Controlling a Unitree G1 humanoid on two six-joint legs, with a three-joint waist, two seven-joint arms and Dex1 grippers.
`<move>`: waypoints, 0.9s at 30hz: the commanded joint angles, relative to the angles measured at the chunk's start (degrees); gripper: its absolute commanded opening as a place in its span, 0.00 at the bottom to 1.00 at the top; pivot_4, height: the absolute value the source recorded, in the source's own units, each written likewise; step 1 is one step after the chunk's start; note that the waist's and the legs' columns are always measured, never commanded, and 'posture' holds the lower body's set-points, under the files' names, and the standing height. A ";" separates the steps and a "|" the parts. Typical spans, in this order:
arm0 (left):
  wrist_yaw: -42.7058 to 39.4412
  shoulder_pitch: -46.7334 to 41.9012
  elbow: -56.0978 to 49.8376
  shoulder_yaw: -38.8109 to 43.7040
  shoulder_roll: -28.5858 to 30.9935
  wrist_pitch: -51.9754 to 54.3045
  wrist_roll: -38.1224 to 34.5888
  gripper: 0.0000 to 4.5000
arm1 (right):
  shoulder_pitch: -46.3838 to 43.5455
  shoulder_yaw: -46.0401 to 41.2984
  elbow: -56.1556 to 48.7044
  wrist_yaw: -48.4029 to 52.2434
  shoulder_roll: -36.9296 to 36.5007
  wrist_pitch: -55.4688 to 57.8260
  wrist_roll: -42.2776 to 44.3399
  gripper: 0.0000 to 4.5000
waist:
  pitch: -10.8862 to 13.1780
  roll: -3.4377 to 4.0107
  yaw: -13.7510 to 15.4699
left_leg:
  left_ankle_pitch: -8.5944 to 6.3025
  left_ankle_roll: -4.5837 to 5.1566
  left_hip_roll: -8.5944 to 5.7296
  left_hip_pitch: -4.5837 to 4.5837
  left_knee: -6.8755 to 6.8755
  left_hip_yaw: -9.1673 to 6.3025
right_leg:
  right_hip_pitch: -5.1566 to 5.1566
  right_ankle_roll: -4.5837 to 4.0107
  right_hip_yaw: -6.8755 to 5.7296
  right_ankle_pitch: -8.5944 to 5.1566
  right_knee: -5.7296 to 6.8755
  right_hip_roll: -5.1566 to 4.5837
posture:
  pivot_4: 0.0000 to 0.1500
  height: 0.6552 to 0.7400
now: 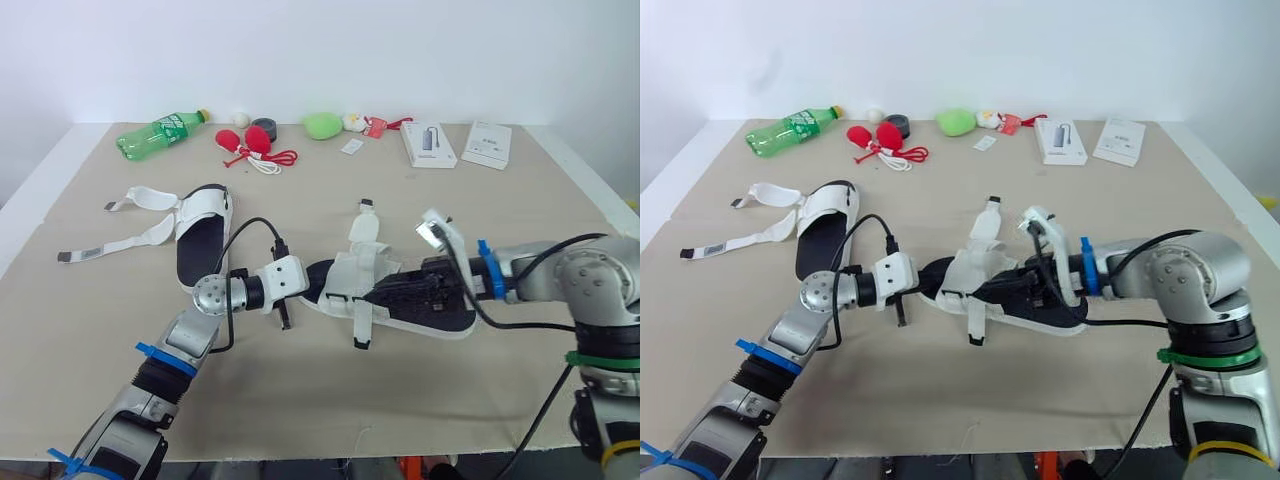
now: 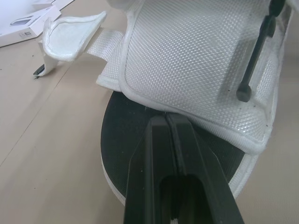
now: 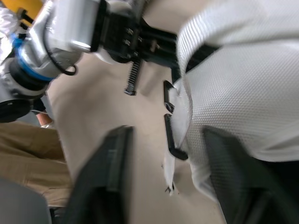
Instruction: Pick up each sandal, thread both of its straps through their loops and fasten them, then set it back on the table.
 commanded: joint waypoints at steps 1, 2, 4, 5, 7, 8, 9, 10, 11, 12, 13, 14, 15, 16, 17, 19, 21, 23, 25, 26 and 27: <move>-1.00 0.34 1.81 -1.36 0.25 0.63 1.24 0.00 | -3.27 -3.48 1.90 11.20 -5.54 -0.78 4.67 0.58 | 0.00 -0.01 0.01 | 0.00 0.00 0.00 0.00 0.00 0.00 | 0.00 0.00 0.00 0.00 0.00 0.00 | 1.00 1.00; -1.03 0.27 1.93 -1.33 0.28 0.58 1.23 0.00 | -3.02 -3.59 1.71 12.93 -6.67 0.48 6.04 0.58 | 0.00 -0.01 0.02 | 0.00 0.00 0.01 0.01 0.00 0.00 | 0.01 0.00 0.00 0.00 0.00 0.00 | 1.00 1.00; -1.06 0.11 2.16 -1.27 0.30 0.53 1.21 0.00 | -1.14 -2.83 -0.15 15.89 -8.76 1.97 8.02 0.58 | 0.00 -0.01 0.08 | 0.00 0.00 0.00 0.00 0.00 0.01 | 0.01 0.00 0.00 0.00 -0.02 -0.02 | 1.00 1.00; -1.06 -0.03 2.33 -1.23 0.30 0.50 1.22 0.00 | 1.88 -2.33 -2.91 16.09 -8.84 1.70 8.63 0.58 | -0.01 -0.01 0.06 | 0.00 -0.01 0.00 0.01 0.00 0.01 | 0.02 0.01 0.00 -0.01 -0.03 -0.02 | 1.00 1.00; -1.06 -0.39 2.79 -1.05 0.25 0.40 1.19 0.00 | 6.96 -1.25 -6.02 14.04 -7.01 0.73 8.18 0.58 | -0.03 -0.05 0.25 | -0.01 -0.01 0.00 0.00 -0.01 0.02 | 0.01 0.01 0.00 -0.01 -0.06 -0.04 | 1.00 1.00; -1.07 -0.54 3.01 -0.95 0.23 0.33 1.15 0.00 | 8.51 0.11 -6.57 13.33 -6.40 -1.38 6.22 0.58 | -0.10 -0.16 0.25 | -0.01 -0.01 -0.01 -0.01 -0.03 0.01 | 0.03 0.02 -0.02 -0.06 -0.07 -0.04 | 1.00 1.00; -1.10 -0.67 3.23 -0.89 0.18 0.24 1.16 0.00 | 9.36 1.74 -6.36 12.30 -5.82 -3.67 3.60 0.58 | -0.08 -0.02 0.09 | -0.03 -0.03 0.01 0.00 -0.05 0.00 | 0.04 0.00 -0.04 -0.08 -0.08 -0.03 | 1.00 1.00; -1.17 -0.83 3.46 -0.86 0.14 0.13 1.21 0.00 | 9.68 2.64 -5.66 11.24 -4.89 -5.44 1.55 0.58 | -0.06 0.01 0.07 | -0.03 -0.03 -0.06 -0.01 0.06 0.07 | 0.00 0.05 0.00 0.03 -0.07 -0.11 | 1.00 1.00; -1.29 -1.12 3.79 -0.83 0.09 -0.01 1.23 0.00 | 9.55 3.93 -4.29 10.56 -4.11 -7.86 -0.98 0.58 | -0.06 0.01 0.07 | -0.02 -0.03 -0.12 -0.01 0.07 0.07 | -0.01 0.06 0.01 0.07 -0.07 -0.15 | 1.00 1.00; -1.37 -1.41 4.02 -0.75 0.11 -0.09 1.22 0.00 | 9.26 4.92 -3.23 10.66 -3.71 -9.86 -2.78 0.58 | -0.08 -0.03 0.05 | -0.02 -0.03 -0.12 -0.01 0.07 0.07 | 0.00 0.06 0.01 0.08 -0.07 -0.15 | 1.00 1.00; -1.42 -1.61 4.18 -0.71 0.13 -0.14 1.20 0.00 | 9.05 5.53 -2.59 10.99 -3.56 -11.18 -3.87 0.58 | -0.10 -0.07 0.03 | -0.02 -0.03 -0.11 0.02 0.10 0.05 | 0.01 0.05 0.00 0.09 -0.07 -0.14 | 1.00 1.00; -1.39 -1.78 4.36 -0.62 0.20 -0.25 1.25 0.00 | 8.68 6.01 -1.87 11.17 -3.44 -12.15 -4.87 0.58 | -0.10 -0.08 -0.01 | -0.02 -0.03 -0.11 0.03 0.10 0.05 | 0.01 0.04 0.00 0.10 -0.08 -0.14 | 1.00 1.00; -1.36 -1.89 4.54 -0.53 0.28 -0.36 1.28 0.00 | 8.31 6.23 -1.19 11.47 -3.23 -13.01 -5.60 0.58 | -0.10 -0.08 -0.05 | -0.03 -0.04 -0.12 0.06 0.11 0.05 | 0.02 0.03 0.00 0.11 -0.08 -0.14 | 1.00 1.00; -1.31 -1.94 4.69 -0.45 0.35 -0.44 1.30 0.00 | 7.84 6.50 -0.41 11.63 -2.98 -13.60 -6.27 0.58 | -0.10 -0.08 -0.04 | -0.03 -0.04 -0.13 0.05 0.10 0.06 | 0.00 0.02 0.00 0.11 -0.07 -0.16 | 1.00 1.00; -1.28 -1.97 4.77 -0.41 0.40 -0.51 1.31 0.00 | 7.39 6.90 0.36 11.96 -2.75 -14.41 -7.07 0.58 | -0.10 -0.07 -0.04 | -0.02 -0.04 -0.13 0.04 0.09 0.06 | 0.01 0.00 0.00 0.12 -0.07 -0.16 | 1.00 1.00; -1.20 -1.88 4.66 -0.33 0.49 -0.48 1.29 0.00 | 6.56 7.54 1.52 12.34 -2.06 -15.45 -8.10 0.58 | -0.10 -0.07 -0.04 | -0.02 -0.03 -0.12 0.05 0.09 0.05 | 0.02 0.00 0.00 0.12 -0.08 -0.15 | 1.00 1.00; -1.09 -1.74 4.52 -0.28 0.60 -0.50 1.35 0.00 | 5.98 8.09 2.27 12.41 -0.97 -16.24 -9.05 0.58 | -0.10 -0.08 -0.04 | -0.02 -0.02 -0.11 0.05 0.09 0.05 | 0.01 0.01 0.00 0.12 -0.08 -0.14 | 1.00 1.00; -0.69 -1.67 4.57 -0.03 0.79 -0.54 1.55 0.00 | 5.16 9.06 3.40 12.42 0.52 -17.75 -10.74 0.58 | -0.10 -0.08 -0.05 | -0.02 -0.02 -0.11 0.05 0.08 0.04 | 0.00 0.02 0.00 0.11 -0.08 -0.11 | 1.00 1.00; -0.26 -1.70 4.60 0.24 0.88 -0.54 1.68 0.00 | 4.43 9.75 4.45 12.62 1.44 -18.81 -12.12 0.58 | -0.10 -0.08 -0.12 | -0.02 -0.02 -0.10 0.05 0.07 0.04 | -0.01 0.02 0.00 0.12 -0.07 -0.09 | 1.00 1.00; -0.11 -1.83 4.74 0.37 0.97 -0.55 1.71 0.00 | 3.72 10.14 5.39 12.95 1.92 -19.34 -12.81 0.58 | -0.10 -0.07 -0.12 | -0.02 -0.02 -0.09 0.05 0.07 0.03 | -0.01 0.01 0.01 0.12 -0.07 -0.09 | 1.00 1.00; -0.01 -1.92 4.82 0.44 1.05 -0.52 1.70 0.00 | 3.03 10.47 6.35 13.23 2.38 -19.80 -13.45 0.58 | -0.10 -0.07 -0.13 | -0.02 -0.02 -0.10 0.05 0.07 0.03 | -0.01 0.01 0.01 0.12 -0.07 -0.09 | 1.00 1.00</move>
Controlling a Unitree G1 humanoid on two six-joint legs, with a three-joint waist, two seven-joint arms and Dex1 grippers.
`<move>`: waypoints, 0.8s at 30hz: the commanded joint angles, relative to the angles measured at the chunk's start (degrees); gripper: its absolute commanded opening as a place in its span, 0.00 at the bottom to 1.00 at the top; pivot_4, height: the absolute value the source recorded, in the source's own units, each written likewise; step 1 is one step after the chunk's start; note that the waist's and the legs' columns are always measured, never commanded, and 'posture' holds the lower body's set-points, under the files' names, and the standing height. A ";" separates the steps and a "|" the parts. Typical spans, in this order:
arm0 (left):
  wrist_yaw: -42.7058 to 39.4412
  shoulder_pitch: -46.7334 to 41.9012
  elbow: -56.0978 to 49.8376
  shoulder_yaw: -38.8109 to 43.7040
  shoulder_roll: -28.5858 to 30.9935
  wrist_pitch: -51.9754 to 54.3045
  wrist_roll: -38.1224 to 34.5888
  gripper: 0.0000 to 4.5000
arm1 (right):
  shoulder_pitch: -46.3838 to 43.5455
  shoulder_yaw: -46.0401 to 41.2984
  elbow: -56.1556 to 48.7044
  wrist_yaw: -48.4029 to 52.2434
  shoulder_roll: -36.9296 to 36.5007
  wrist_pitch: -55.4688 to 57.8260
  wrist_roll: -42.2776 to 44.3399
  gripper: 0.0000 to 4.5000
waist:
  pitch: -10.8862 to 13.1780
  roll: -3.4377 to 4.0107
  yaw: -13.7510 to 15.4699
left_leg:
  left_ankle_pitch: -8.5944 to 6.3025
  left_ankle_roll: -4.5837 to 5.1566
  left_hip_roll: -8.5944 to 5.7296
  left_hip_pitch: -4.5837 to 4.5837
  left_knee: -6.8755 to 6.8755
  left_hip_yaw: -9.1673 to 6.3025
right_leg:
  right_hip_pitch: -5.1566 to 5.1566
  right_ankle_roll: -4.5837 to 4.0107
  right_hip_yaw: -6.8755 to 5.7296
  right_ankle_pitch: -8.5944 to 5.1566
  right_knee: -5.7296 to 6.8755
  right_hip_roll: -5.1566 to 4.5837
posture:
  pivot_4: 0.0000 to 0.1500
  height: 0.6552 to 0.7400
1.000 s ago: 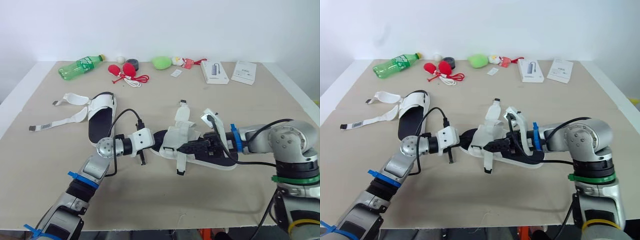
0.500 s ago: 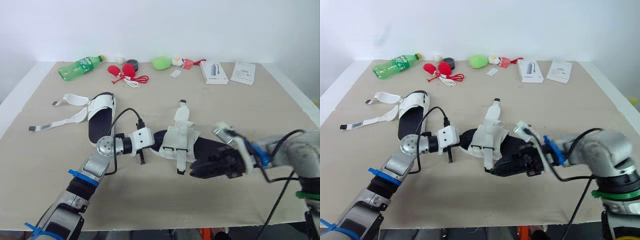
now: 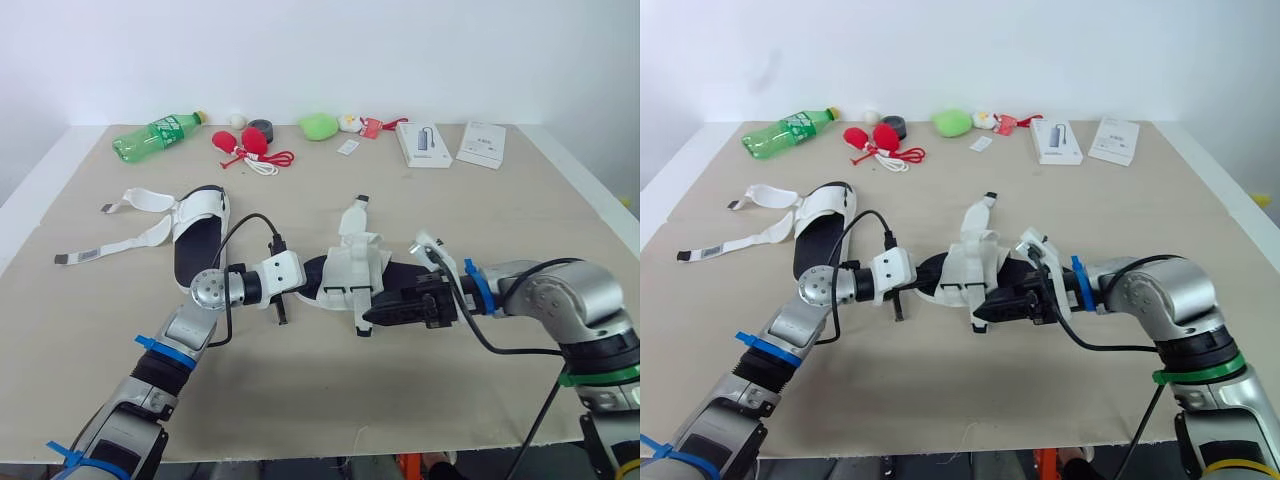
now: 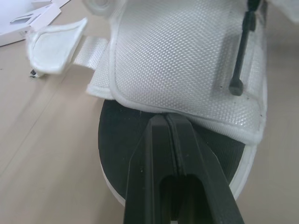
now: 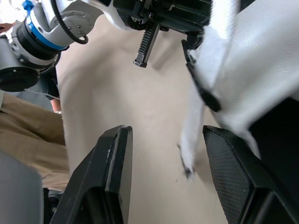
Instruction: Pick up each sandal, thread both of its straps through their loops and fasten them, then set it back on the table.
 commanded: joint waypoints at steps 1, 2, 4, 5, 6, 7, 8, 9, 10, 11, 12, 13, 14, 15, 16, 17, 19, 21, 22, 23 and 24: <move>0.14 0.16 1.50 -0.25 0.68 0.72 1.45 0.00 | -3.85 0.34 2.59 1.31 1.31 -2.90 -2.41 0.58 | 0.00 0.00 -0.03 | 0.00 0.00 0.00 0.00 0.00 0.00 | 0.00 0.00 0.00 0.00 0.00 0.00 | 1.00 1.00; 0.23 0.22 1.43 -0.25 0.73 0.76 1.47 0.00 | -4.31 0.63 3.24 1.59 1.64 -3.22 -2.93 0.58 | 0.00 0.00 -0.02 | 0.00 0.00 0.00 0.00 0.01 0.00 | 0.00 0.00 0.00 0.01 0.00 -0.01 | 1.00 1.00; 0.30 0.38 1.23 -0.26 0.73 0.82 1.52 0.00 | -4.70 0.93 3.85 2.11 1.99 -3.69 -3.68 0.58 | 0.00 0.00 0.00 | 0.00 0.00 0.00 0.00 0.01 0.00 | 0.01 0.00 0.00 0.02 0.00 0.00 | 1.00 1.00; 0.35 0.59 1.03 -0.26 0.73 0.87 1.56 0.00 | -5.00 1.10 4.39 2.33 2.35 -3.92 -4.11 0.58 | 0.00 0.00 0.00 | 0.00 0.00 0.00 0.00 0.00 0.00 | 0.01 0.00 0.00 0.01 0.00 0.00 | 1.00 1.00; 0.46 0.82 0.80 -0.27 0.70 0.97 1.62 0.00 | -5.24 1.20 5.03 2.40 2.79 -4.15 -4.56 0.58 | 0.00 0.00 0.00 | 0.00 0.00 0.00 0.00 0.00 0.00 | 0.01 0.01 0.00 0.01 0.00 0.00 | 1.00 1.00; 0.57 1.07 0.54 -0.29 0.67 1.09 1.67 0.00 | -5.36 1.26 5.58 2.48 3.17 -4.26 -4.89 0.58 | 0.00 0.00 0.00 | 0.00 0.00 0.00 0.00 0.00 0.00 | 0.00 0.01 0.00 0.01 0.00 -0.01 | 1.00 1.00; 0.67 1.33 0.27 -0.35 0.64 1.19 1.74 0.00 | -5.30 1.22 6.07 2.50 3.55 -4.42 -5.24 0.58 | 0.00 0.00 0.01 | 0.00 0.00 0.00 0.00 0.00 0.00 | 0.01 0.02 0.00 0.00 0.00 0.00 | 1.00 1.00; 0.77 1.58 -0.01 -0.39 0.61 1.31 1.80 0.00 | -5.07 0.96 6.35 2.28 3.88 -4.53 -5.49 0.54 | 0.00 0.00 0.00 | 0.00 0.00 0.00 0.00 -0.01 0.00 | 0.00 0.02 0.00 0.00 0.00 -0.01 | 1.00 1.00; 0.85 1.82 -0.30 -0.41 0.59 1.47 1.83 0.00 | -4.71 0.70 6.40 2.27 3.99 -4.43 -5.61 0.47 | 0.00 0.00 0.00 | 0.00 0.00 0.00 0.00 -0.02 0.00 | 0.00 0.02 0.00 0.00 0.00 0.00 | 1.00 1.00; 0.92 2.03 -0.58 -0.44 0.59 1.63 1.87 0.00 | -4.07 0.52 6.07 2.71 3.79 -4.43 -5.61 0.44 | 0.00 0.01 0.01 | 0.00 0.00 0.00 0.00 -0.02 -0.01 | 0.00 0.02 0.00 0.00 0.00 0.01 | 1.00 1.00; 0.97 2.23 -0.85 -0.47 0.62 1.77 1.89 0.00 | -3.29 0.21 5.61 2.91 3.55 -4.36 -5.52 0.30 | 0.00 0.01 0.01 | 0.00 0.00 0.00 0.00 -0.02 -0.01 | 0.00 0.02 0.00 0.00 0.00 0.00 | 1.00 1.00; 1.02 2.46 -1.15 -0.51 0.67 1.96 1.92 0.00 | -1.86 -0.26 4.83 2.84 3.07 -3.72 -5.17 0.16 | 0.00 0.01 0.01 | 0.00 0.00 0.00 0.00 -0.02 -0.01 | 0.01 0.02 0.00 -0.01 0.00 0.00 | 1.00 1.00; 1.07 2.67 -1.44 -0.55 0.74 2.17 1.95 0.00 | -0.07 -0.61 3.76 2.89 2.43 -3.39 -4.91 0.10 | 0.00 0.00 0.02 | 0.00 0.00 0.00 0.00 -0.02 -0.01 | 0.01 0.03 0.00 -0.02 0.00 0.00 | 1.00 1.00; 1.09 2.88 -1.71 -0.58 0.82 2.35 1.96 0.00 | 1.71 -0.90 2.55 2.75 1.85 -2.84 -4.59 0.06 | 0.00 0.00 0.06 | 0.00 -0.01 0.00 0.00 -0.07 -0.02 | 0.03 0.03 0.00 -0.09 0.00 0.01 | 1.00 1.00; 1.11 3.06 -1.96 -0.59 0.88 2.50 1.97 0.00 | 3.21 -1.17 1.37 2.64 1.41 -2.34 -4.26 0.03 | 0.00 0.00 0.16 | -0.01 -0.01 -0.01 -0.01 -0.09 -0.03 | 0.03 0.04 0.00 -0.12 0.00 0.01 | 1.00 1.00; 1.12 3.22 -2.17 -0.58 0.90 2.69 1.96 0.00 | 5.18 -1.54 -0.53 2.62 0.89 -1.10 -3.24 0.03 | 0.00 0.00 0.14 | -0.01 -0.01 -0.02 -0.02 -0.12 -0.05 | 0.03 0.06 0.00 -0.17 0.00 0.01 | 1.00 1.00; 1.13 3.41 -2.36 -0.59 0.89 2.89 1.99 0.00 | 8.53 -2.03 -4.02 2.28 0.20 0.67 -1.78 0.03 | -0.01 0.02 0.14 | -0.03 -0.02 -0.03 -0.03 -0.15 -0.05 | 0.02 0.07 0.00 -0.20 0.00 0.00 | 1.00 1.00; 1.16 3.50 -2.37 -0.76 0.73 2.96 2.09 0.00 | 11.80 -2.41 -7.60 1.32 -0.20 2.33 -0.46 0.03 | -0.01 0.02 0.14 | -0.03 -0.01 -0.02 -0.02 -0.15 -0.08 | 0.03 0.07 0.00 -0.22 0.00 0.03 | 1.00 1.00; 1.16 3.44 -2.26 -0.84 0.62 2.94 2.13 0.00 | 12.86 -2.63 -8.83 0.80 -0.18 2.72 -0.14 0.03 | -0.01 0.02 0.13 | -0.03 -0.01 -0.02 -0.01 -0.14 -0.09 | 0.04 0.07 0.00 -0.22 0.01 0.03 | 1.00 1.00; 1.17 3.33 -2.11 -0.94 0.48 2.92 2.18 0.00 | 13.57 -2.88 -9.66 0.24 -0.03 2.93 0.04 0.03 | -0.02 0.01 0.06 | -0.03 -0.01 -0.02 0.01 -0.13 -0.09 | 0.07 0.07 0.00 -0.21 0.01 0.03 | 1.00 1.00; 1.17 3.18 -1.93 -1.02 0.35 2.90 2.22 0.00 | 13.84 -3.19 -10.02 -0.31 0.21 3.17 0.21 0.03 | -0.02 0.01 0.06 | -0.03 -0.01 -0.02 0.02 -0.11 -0.08 | 0.08 0.06 0.00 -0.19 0.00 0.02 | 1.00 1.00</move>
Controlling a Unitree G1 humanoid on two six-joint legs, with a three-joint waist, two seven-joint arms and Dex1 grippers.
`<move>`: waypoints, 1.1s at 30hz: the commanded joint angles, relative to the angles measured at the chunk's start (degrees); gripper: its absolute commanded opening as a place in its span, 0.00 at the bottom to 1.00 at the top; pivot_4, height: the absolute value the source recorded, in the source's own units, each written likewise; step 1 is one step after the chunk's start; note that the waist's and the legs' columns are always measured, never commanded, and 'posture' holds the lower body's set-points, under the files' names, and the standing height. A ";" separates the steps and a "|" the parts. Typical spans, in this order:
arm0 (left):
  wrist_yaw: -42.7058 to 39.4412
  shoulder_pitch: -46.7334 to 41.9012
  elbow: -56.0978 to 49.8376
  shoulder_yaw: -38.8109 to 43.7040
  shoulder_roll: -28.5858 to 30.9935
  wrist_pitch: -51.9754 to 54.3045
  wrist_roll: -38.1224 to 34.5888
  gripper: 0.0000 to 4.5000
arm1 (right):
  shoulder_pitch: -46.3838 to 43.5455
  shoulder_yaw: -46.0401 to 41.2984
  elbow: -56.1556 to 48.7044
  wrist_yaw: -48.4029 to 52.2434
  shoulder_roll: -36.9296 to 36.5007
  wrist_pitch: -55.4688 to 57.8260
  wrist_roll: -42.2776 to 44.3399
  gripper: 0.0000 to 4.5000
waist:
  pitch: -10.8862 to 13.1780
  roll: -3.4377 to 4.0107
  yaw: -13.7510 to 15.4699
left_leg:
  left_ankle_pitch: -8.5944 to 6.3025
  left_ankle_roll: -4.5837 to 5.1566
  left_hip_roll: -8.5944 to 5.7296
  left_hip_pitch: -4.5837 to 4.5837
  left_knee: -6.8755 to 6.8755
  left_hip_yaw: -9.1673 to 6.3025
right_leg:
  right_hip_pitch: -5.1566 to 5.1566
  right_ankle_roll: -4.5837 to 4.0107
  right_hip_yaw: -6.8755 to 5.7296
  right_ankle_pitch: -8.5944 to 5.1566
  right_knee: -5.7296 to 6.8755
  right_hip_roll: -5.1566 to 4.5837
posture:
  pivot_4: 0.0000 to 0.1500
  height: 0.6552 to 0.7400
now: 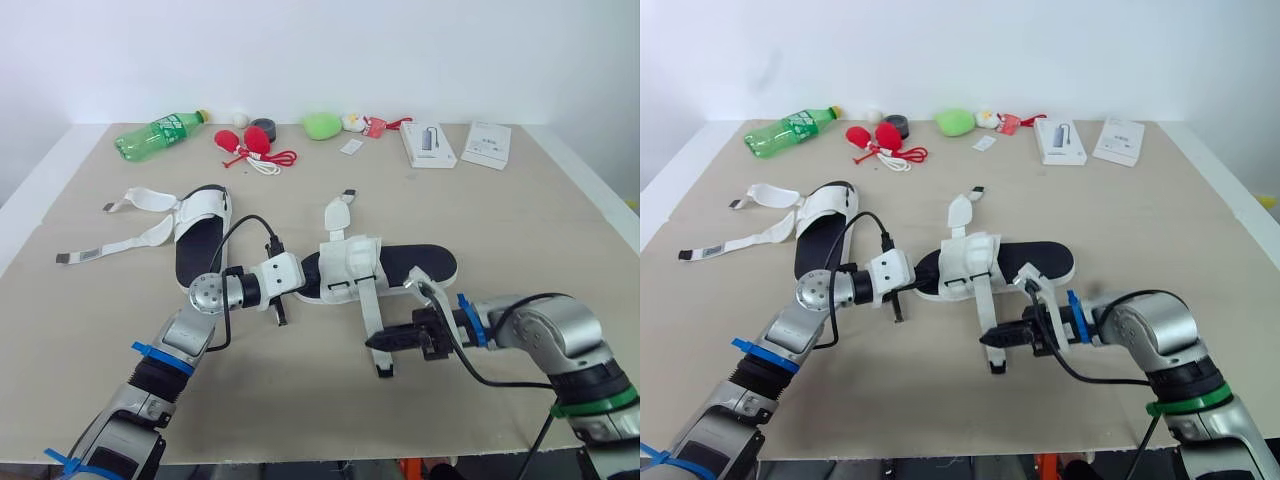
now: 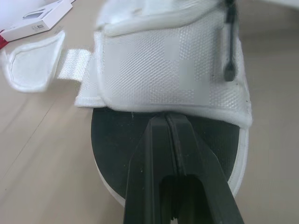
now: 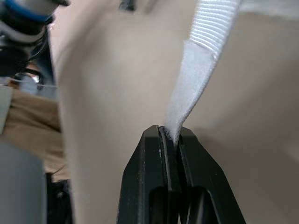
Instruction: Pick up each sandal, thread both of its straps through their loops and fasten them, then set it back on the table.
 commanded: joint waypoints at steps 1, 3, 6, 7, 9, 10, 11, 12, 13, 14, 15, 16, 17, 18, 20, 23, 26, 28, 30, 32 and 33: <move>-0.55 0.94 1.31 -1.54 0.17 1.46 1.37 0.00 | 1.13 -1.42 -3.45 -1.51 -0.04 1.57 1.82 0.03 | 0.00 -0.01 0.00 | 0.00 0.00 0.00 0.00 0.02 0.00 | 0.01 0.00 0.00 0.01 0.00 0.00 | 1.00 1.00; -0.60 0.61 1.71 -1.65 -0.04 1.34 1.38 0.00 | 0.83 -2.11 -3.49 -2.81 0.72 2.05 2.17 0.03 | 0.00 -0.01 -0.01 | 0.00 0.00 0.00 0.01 0.03 0.01 | 0.01 -0.01 0.00 0.02 0.00 -0.01 | 1.00 1.00; -0.67 0.28 2.24 -1.79 -0.18 1.04 1.45 0.00 | 0.31 -2.60 -3.93 -3.82 1.23 2.78 2.86 0.03 | 0.00 -0.01 0.01 | 0.00 0.00 0.00 0.01 0.03 0.01 | 0.01 -0.02 0.00 0.02 0.00 -0.01 | 1.00 1.00; -0.67 0.18 2.44 -1.85 -0.24 0.91 1.51 0.00 | -0.13 -3.24 -4.31 -4.34 1.54 3.91 3.83 0.09 | 0.00 -0.01 0.01 | 0.00 0.00 0.00 0.01 0.03 0.01 | 0.01 -0.01 0.00 0.02 0.00 -0.01 | 1.00 1.00; -0.61 -0.01 2.84 -2.00 -0.37 0.68 1.58 0.00 | -1.10 -3.86 -6.07 -4.09 1.03 4.43 5.17 0.20 | 0.00 -0.01 0.01 | 0.00 0.00 -0.01 0.00 0.03 0.01 | 0.01 -0.01 0.00 0.02 0.00 -0.02 | 1.00 1.00; -0.58 -0.10 3.01 -2.07 -0.42 0.58 1.63 0.00 | -1.33 -3.47 -7.32 -3.20 0.03 2.25 4.21 0.26 | 0.00 0.00 0.02 | 0.00 0.00 -0.01 0.00 0.03 0.01 | 0.01 -0.01 0.00 0.02 0.00 -0.02 | 1.00 1.00; -0.58 -0.19 3.21 -2.13 -0.47 0.47 1.67 0.00 | -1.54 -2.57 -8.35 -1.86 -1.64 -0.15 2.73 0.33 | 0.00 -0.01 0.02 | 0.00 0.00 -0.01 0.00 0.03 0.00 | 0.01 0.00 0.00 0.03 0.00 -0.02 | 1.00 1.00; -0.59 -0.30 3.40 -2.17 -0.52 0.39 1.68 0.00 | -1.69 -1.59 -9.09 -0.37 -3.41 -2.31 1.36 0.46 | 0.00 -0.01 0.02 | 0.01 0.00 -0.01 0.00 0.05 0.00 | 0.02 0.00 0.00 0.03 0.00 -0.01 | 1.00 1.00; -0.64 -0.37 3.50 -2.23 -0.54 0.33 1.71 0.00 | -1.77 -0.41 -9.76 3.84 -7.02 -8.06 -1.99 0.53 | 0.00 -0.01 0.02 | 0.00 0.00 -0.01 0.00 0.07 0.00 | 0.02 0.00 0.00 0.03 0.00 -0.02 | 1.00 1.00; -0.70 -0.44 3.59 -2.26 -0.53 0.29 1.71 0.00 | -2.22 0.07 -9.80 7.90 -10.29 -13.27 -4.76 0.56 | 0.00 -0.01 0.05 | 0.00 0.00 -0.01 0.00 0.07 0.00 | 0.02 0.00 0.00 0.03 0.00 -0.02 | 1.00 1.00; -0.76 -0.51 3.73 -2.27 -0.50 0.20 1.71 0.00 | -2.60 0.20 -9.48 11.81 -12.84 -18.68 -7.23 0.65 | 0.04 0.06 0.15 | 0.00 0.00 -0.04 -0.01 0.08 0.01 | 0.02 0.01 0.00 0.03 0.00 -0.06 | 1.00 1.00; -0.82 -0.63 3.96 -2.27 -0.46 0.05 1.69 0.00 | -2.91 0.46 -8.57 15.04 -14.65 -24.20 -9.34 0.77 | 0.03 0.04 0.12 | 0.00 0.00 -0.14 -0.02 0.07 0.11 | -0.01 0.06 0.00 0.00 -0.02 -0.21 | 1.00 1.00; -0.87 -0.76 4.19 -2.24 -0.41 -0.05 1.68 0.00 | -3.14 -0.25 -6.87 18.10 -14.85 -31.50 -11.24 0.82 | 0.02 0.03 0.11 | -0.01 -0.02 -0.13 -0.01 0.08 0.12 | -0.01 0.06 0.00 0.00 -0.02 -0.21 | 1.00 1.00; -0.94 -0.86 4.38 -2.21 -0.34 -0.16 1.68 0.00 | -3.49 -0.88 -4.80 20.19 -14.46 -38.68 -13.29 0.89 | 0.02 0.03 0.10 | -0.02 -0.04 -0.10 0.00 0.08 0.13 | -0.01 0.05 0.00 0.00 -0.03 -0.20 | 1.00 1.00; -1.06 -1.02 4.69 -2.12 -0.23 -0.35 1.68 0.00 | -5.13 -2.13 1.49 24.35 -11.81 -57.45 -18.02 0.89 | 0.02 0.03 0.06 | -0.02 -0.04 -0.10 0.06 0.08 0.12 | 0.01 0.05 -0.02 0.00 -0.03 -0.16 | 1.00 1.00; -1.06 -1.08 4.86 -2.09 -0.17 -0.55 1.72 0.00 | -7.96 -2.51 8.74 25.99 -6.29 -80.97 -22.97 0.89 | 0.03 0.01 -0.02 | -0.02 -0.04 -0.10 0.12 0.09 0.12 | 0.04 0.04 -0.02 0.02 -0.03 -0.16 | 1.00 1.00; -0.90 -0.99 4.79 -2.18 -0.32 -0.63 1.76 0.00 | -11.49 0.97 19.97 28.05 -0.70 -115.77 -31.31 0.89 | 0.04 0.00 -0.05 | 0.02 -0.07 -0.12 0.25 0.07 0.13 | 0.17 0.07 -0.02 0.07 -0.03 -0.17 | 1.00 1.00; -0.78 -0.92 4.68 -2.22 -0.37 -0.56 1.77 0.00 | -12.09 2.45 25.06 25.96 1.44 -126.96 -35.05 0.89 | 0.04 0.00 -0.01 | 0.02 -0.08 -0.12 0.33 0.02 0.14 | 0.25 0.08 -0.02 0.07 -0.03 -0.17 | 1.00 1.00; -0.69 -0.77 4.46 -2.28 -0.32 -0.47 1.76 0.00 | -11.95 4.99 28.81 24.19 2.84 -136.88 -38.50 0.89 | 0.04 0.00 0.07 | 0.03 -0.07 -0.11 0.36 0.00 0.11 | 0.31 0.09 -0.02 0.03 -0.03 -0.15 | 1.00 1.00; -0.65 -0.64 4.23 -2.26 -0.20 -0.35 1.75 0.00 | -12.22 6.74 32.45 21.89 3.71 -143.01 -41.10 0.89 | 0.05 0.01 0.06 | 0.03 -0.06 -0.13 0.40 -0.04 0.12 | 0.36 0.08 0.01 0.01 -0.03 -0.17 | 1.00 1.00; -0.65 -0.59 4.12 -2.20 -0.10 -0.28 1.73 0.00 | -12.71 7.10 34.16 20.15 4.00 -145.22 -42.51 0.89 | 0.05 0.01 0.06 | 0.04 -0.06 -0.13 0.42 -0.04 0.12 | 0.37 0.08 0.02 0.01 -0.03 -0.17 | 1.00 1.00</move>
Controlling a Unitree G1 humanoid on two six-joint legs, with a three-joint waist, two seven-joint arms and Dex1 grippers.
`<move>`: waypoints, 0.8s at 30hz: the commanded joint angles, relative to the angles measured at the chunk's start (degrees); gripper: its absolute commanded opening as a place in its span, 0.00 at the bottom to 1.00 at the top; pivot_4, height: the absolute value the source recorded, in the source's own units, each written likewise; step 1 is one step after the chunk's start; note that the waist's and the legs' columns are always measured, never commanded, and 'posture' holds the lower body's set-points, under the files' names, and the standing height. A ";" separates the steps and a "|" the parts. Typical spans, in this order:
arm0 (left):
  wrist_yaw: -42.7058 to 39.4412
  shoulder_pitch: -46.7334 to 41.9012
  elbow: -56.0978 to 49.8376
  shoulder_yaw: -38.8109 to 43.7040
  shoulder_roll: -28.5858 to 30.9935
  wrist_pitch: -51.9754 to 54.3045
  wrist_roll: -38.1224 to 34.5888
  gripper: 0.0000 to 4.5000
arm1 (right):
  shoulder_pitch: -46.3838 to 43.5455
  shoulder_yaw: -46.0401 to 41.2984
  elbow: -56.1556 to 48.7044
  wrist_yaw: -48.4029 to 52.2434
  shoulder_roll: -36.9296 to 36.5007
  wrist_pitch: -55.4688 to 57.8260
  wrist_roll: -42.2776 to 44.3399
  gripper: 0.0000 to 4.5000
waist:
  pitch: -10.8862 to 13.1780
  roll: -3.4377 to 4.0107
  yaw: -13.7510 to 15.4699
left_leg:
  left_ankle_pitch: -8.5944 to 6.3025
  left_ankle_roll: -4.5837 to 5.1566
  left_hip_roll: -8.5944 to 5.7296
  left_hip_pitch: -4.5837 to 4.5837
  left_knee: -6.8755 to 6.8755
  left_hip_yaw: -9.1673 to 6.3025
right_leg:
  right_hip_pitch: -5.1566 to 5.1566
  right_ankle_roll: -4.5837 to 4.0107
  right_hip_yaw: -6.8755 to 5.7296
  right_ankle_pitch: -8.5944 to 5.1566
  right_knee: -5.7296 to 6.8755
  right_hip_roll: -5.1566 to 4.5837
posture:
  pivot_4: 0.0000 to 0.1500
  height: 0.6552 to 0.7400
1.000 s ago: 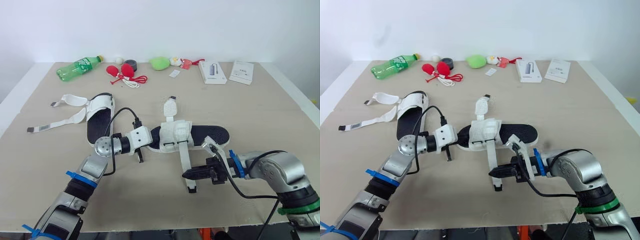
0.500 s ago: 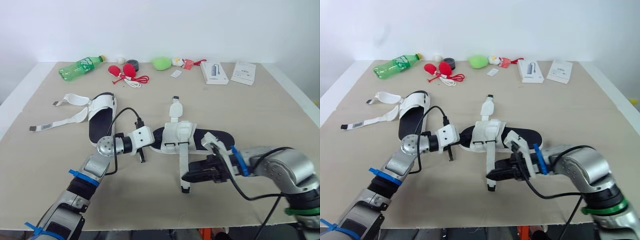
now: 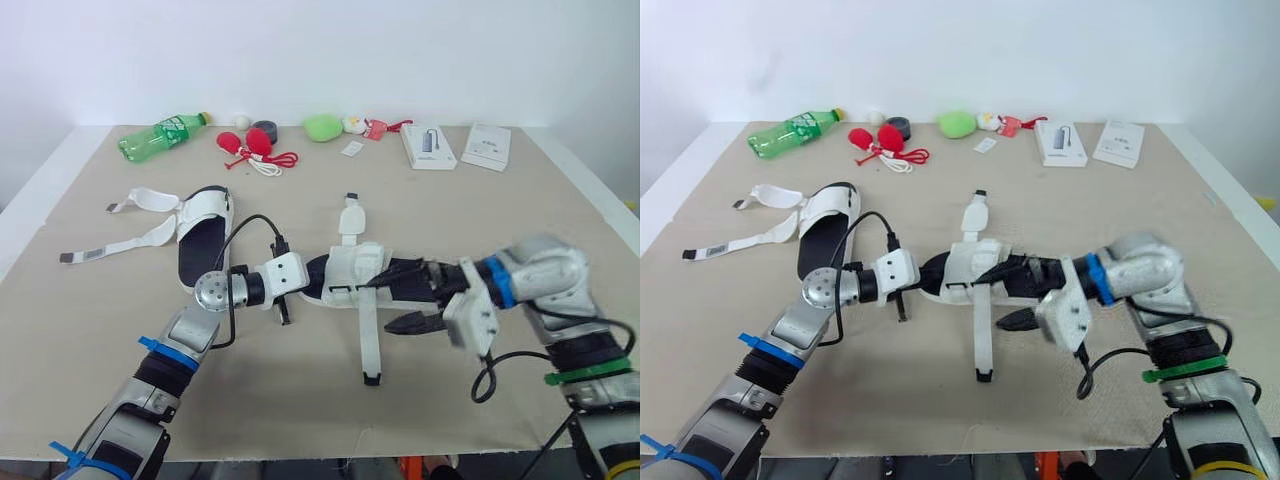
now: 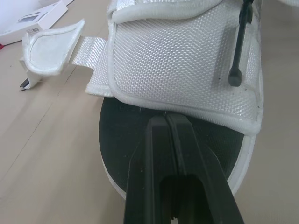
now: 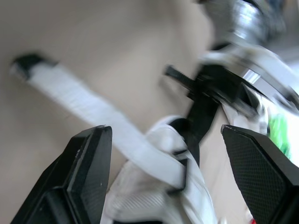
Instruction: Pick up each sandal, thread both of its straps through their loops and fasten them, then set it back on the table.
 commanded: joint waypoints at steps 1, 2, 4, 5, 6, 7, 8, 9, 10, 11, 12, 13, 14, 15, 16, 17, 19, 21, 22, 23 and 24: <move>-0.25 1.28 1.05 -0.94 0.66 1.34 1.59 0.00 | -1.83 1.30 5.70 -5.87 0.65 -11.61 -5.18 0.89 | 0.01 -0.02 -0.05 | 0.00 0.00 0.00 0.03 0.00 0.00 | 0.03 -0.01 0.00 0.00 0.00 0.00 | 1.00 1.00; -0.25 1.38 0.91 -0.88 0.80 1.40 1.57 0.00 | -2.31 1.49 6.67 -7.25 0.80 -12.77 -6.51 0.89 | 0.01 -0.02 -0.07 | 0.01 0.00 0.00 0.15 0.01 0.00 | 0.15 -0.03 0.01 0.02 0.00 0.00 | 1.00 1.00; -0.25 1.58 0.70 -0.79 1.01 1.49 1.54 0.00 | -2.99 2.11 7.54 -9.33 1.15 -13.86 -7.92 0.89 | 0.02 -0.03 -0.10 | 0.01 0.00 0.00 0.29 0.01 0.02 | 0.26 -0.05 0.03 0.03 0.00 -0.02 | 1.00 1.00; -0.22 1.66 0.63 -0.78 1.06 1.52 1.56 0.00 | -3.27 2.56 7.79 -10.69 1.17 -14.24 -8.61 0.89 | 0.02 -0.03 -0.11 | 0.01 0.00 0.00 0.38 0.01 0.02 | 0.33 -0.07 0.03 0.03 0.00 -0.02 | 1.00 1.00; -0.18 1.73 0.51 -0.79 1.08 1.62 1.57 0.00 | -3.41 2.92 7.69 -12.00 1.23 -14.44 -9.13 0.89 | 0.02 -0.03 -0.12 | 0.01 0.00 0.01 0.47 0.01 0.02 | 0.43 -0.09 0.03 0.02 0.00 -0.02 | 1.00 1.00; -0.16 1.79 0.39 -0.80 1.08 1.72 1.59 0.00 | -3.48 3.68 7.44 -13.51 1.03 -14.32 -9.24 0.89 | 0.02 -0.03 -0.13 | 0.00 0.00 0.01 0.56 0.00 0.01 | 0.50 -0.12 0.03 0.00 0.00 -0.02 | 1.00 1.00; -0.13 1.87 0.23 -0.80 1.08 1.89 1.60 0.00 | -3.46 4.21 6.92 -15.06 0.84 -13.88 -9.39 0.89 | 0.02 -0.03 -0.15 | 0.00 0.00 0.02 0.56 -0.01 0.01 | 0.51 -0.12 0.03 0.00 0.00 -0.02 | 1.00 1.00; -0.11 1.94 0.10 -0.79 1.07 2.01 1.61 0.00 | -3.54 4.66 6.55 -16.45 0.59 -13.57 -9.80 0.89 | 0.02 -0.03 -0.14 | 0.00 0.00 0.02 0.57 -0.01 0.02 | 0.52 -0.13 0.03 0.00 0.00 -0.02 | 1.00 1.00; -0.10 2.02 -0.07 -0.78 1.09 2.14 1.60 0.00 | -3.64 5.33 6.24 -17.56 0.11 -13.14 -10.08 0.81 | 0.02 -0.03 -0.14 | 0.00 0.00 0.02 0.56 -0.02 0.01 | 0.52 -0.14 0.03 -0.01 0.00 -0.02 | 1.00 1.00; -0.07 2.12 -0.21 -0.79 1.10 2.22 1.61 0.00 | -3.65 6.10 5.99 -18.44 -0.41 -12.66 -10.03 0.77 | 0.01 -0.03 -0.13 | 0.00 0.00 0.02 0.56 -0.03 0.01 | 0.53 -0.15 0.03 -0.02 0.00 -0.03 | 1.00 1.00; -0.05 2.21 -0.32 -0.82 1.10 2.27 1.62 0.00 | -3.60 6.78 5.81 -19.17 -0.95 -12.05 -10.13 0.71 | 0.01 -0.03 -0.13 | 0.00 0.00 0.02 0.56 -0.04 0.01 | 0.53 -0.16 0.03 -0.03 0.00 -0.03 | 1.00 1.00; -0.02 2.30 -0.43 -0.84 1.10 2.32 1.64 0.00 | -3.38 7.60 5.62 -19.74 -1.52 -11.23 -9.95 0.61 | 0.01 -0.03 -0.13 | 0.00 0.00 0.02 0.56 -0.06 0.01 | 0.53 -0.16 0.03 -0.04 0.00 -0.04 | 1.00 1.00; -0.02 2.37 -0.52 -0.86 1.09 2.39 1.64 0.00 | -3.12 8.42 5.38 -20.33 -2.05 -10.42 -9.65 0.52 | 0.01 -0.03 -0.12 | 0.00 0.00 0.02 0.56 -0.07 0.01 | 0.53 -0.16 0.03 -0.05 0.00 -0.03 | 1.00 1.00; -0.05 2.43 -0.61 -0.88 1.07 2.46 1.62 0.00 | -2.71 9.26 4.84 -20.88 -2.57 -9.15 -8.98 0.37 | 0.01 -0.03 -0.12 | 0.00 0.00 0.02 0.56 -0.08 0.01 | 0.53 -0.17 0.03 -0.06 0.00 -0.03 | 1.00 1.00; -0.07 2.46 -0.67 -0.89 1.06 2.52 1.60 0.00 | -2.48 9.94 4.44 -21.42 -3.01 -8.29 -8.52 0.29 | 0.02 -0.03 -0.12 | 0.00 0.00 0.02 0.56 -0.09 0.00 | 0.53 -0.17 0.03 -0.06 0.00 -0.03 | 1.00 1.00; -0.10 2.49 -0.71 -0.91 1.04 2.55 1.58 0.00 | -2.31 10.76 3.91 -21.77 -3.53 -7.51 -7.87 0.17 | 0.01 -0.03 -0.12 | 0.00 0.00 0.02 0.56 -0.09 0.01 | 0.52 -0.18 0.03 -0.07 0.00 -0.03 | 1.00 1.00; -0.17 2.57 -0.73 -1.00 1.00 2.57 1.61 0.00 | -1.68 12.49 2.54 -21.89 -4.75 -4.79 -5.13 0.02 | 0.01 -0.03 -0.12 | 0.00 0.00 0.02 0.57 -0.10 0.00 | 0.52 -0.18 0.03 -0.07 0.00 -0.03 | 1.00 1.00; -0.26 2.62 -0.67 -1.14 0.93 2.52 1.66 0.00 | -0.11 14.54 0.02 -20.27 -6.23 0.44 1.32 0.02 | 0.01 -0.03 -0.12 | 0.00 0.01 0.02 0.57 -0.11 0.00 | 0.53 -0.18 0.03 -0.08 0.00 -0.03 | 1.00 1.00; -0.31 2.63 -0.64 -1.21 0.90 2.50 1.67 0.00 | 1.01 15.07 -1.77 -19.09 -6.89 4.37 5.12 0.02 | 0.01 -0.03 -0.11 | 0.00 0.01 0.02 0.56 -0.11 0.00 | 0.54 -0.18 0.03 -0.09 0.00 -0.03 | 1.00 1.00; -0.34 2.62 -0.61 -1.27 0.87 2.51 1.68 0.00 | 2.01 15.18 -3.52 -18.05 -7.36 8.14 8.48 0.02 | 0.01 -0.03 -0.11 | -0.01 0.02 0.02 0.56 -0.12 0.00 | 0.55 -0.19 0.03 -0.11 0.00 -0.04 | 1.00 1.00; -0.39 2.59 -0.57 -1.32 0.84 2.49 1.69 0.00 | 2.89 14.89 -5.34 -17.20 -7.62 11.87 11.53 0.02 | 0.01 -0.03 -0.10 | -0.02 0.03 0.02 0.56 -0.14 0.00 | 0.56 -0.20 0.04 -0.12 0.00 -0.04 | 1.00 1.00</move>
